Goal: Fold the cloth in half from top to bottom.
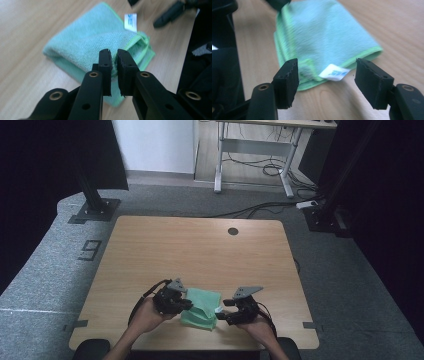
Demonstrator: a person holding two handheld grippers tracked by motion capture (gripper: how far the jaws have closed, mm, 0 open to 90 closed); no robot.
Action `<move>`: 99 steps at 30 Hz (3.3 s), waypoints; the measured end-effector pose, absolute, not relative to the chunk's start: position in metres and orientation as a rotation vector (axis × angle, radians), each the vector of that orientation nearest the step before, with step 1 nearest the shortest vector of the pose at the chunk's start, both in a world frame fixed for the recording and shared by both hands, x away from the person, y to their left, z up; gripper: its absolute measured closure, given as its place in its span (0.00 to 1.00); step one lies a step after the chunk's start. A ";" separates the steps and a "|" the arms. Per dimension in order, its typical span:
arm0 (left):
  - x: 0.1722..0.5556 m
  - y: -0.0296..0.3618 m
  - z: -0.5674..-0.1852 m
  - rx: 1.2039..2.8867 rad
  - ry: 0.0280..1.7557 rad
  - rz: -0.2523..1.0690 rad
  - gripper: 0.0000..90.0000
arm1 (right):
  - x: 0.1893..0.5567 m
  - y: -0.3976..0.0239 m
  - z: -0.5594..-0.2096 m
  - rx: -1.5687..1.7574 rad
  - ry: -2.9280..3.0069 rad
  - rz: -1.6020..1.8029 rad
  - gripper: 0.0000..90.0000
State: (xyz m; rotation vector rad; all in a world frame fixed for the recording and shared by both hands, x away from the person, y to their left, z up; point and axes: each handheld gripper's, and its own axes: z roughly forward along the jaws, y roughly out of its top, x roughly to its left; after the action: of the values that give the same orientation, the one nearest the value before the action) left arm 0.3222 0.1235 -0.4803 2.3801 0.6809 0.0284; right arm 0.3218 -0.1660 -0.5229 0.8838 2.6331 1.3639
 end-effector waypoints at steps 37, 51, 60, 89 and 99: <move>0.323 0.138 -0.527 2.388 0.869 0.185 0.22 | 0.314 -0.141 -0.543 0.906 2.592 1.074 0.22; 0.319 0.142 -0.535 2.334 0.898 0.199 0.21 | 0.308 -0.134 -0.544 0.890 2.594 1.052 0.19; 0.330 0.138 -0.538 2.310 0.917 0.238 0.20 | 0.324 -0.137 -0.547 0.927 2.559 1.018 0.19; 0.375 0.137 -0.548 2.215 0.969 0.367 0.04 | 0.378 -0.140 -0.547 1.011 2.487 1.006 0.20; 0.392 0.139 -0.549 2.210 1.002 0.343 0.02 | 0.394 -0.140 -0.548 1.039 2.469 1.011 0.19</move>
State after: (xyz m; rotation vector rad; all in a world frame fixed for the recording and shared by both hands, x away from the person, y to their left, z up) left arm 0.3922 0.1388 -0.5488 2.2097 1.0016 0.3432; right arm 0.3940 -0.1404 -0.5482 1.0391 2.4686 1.0109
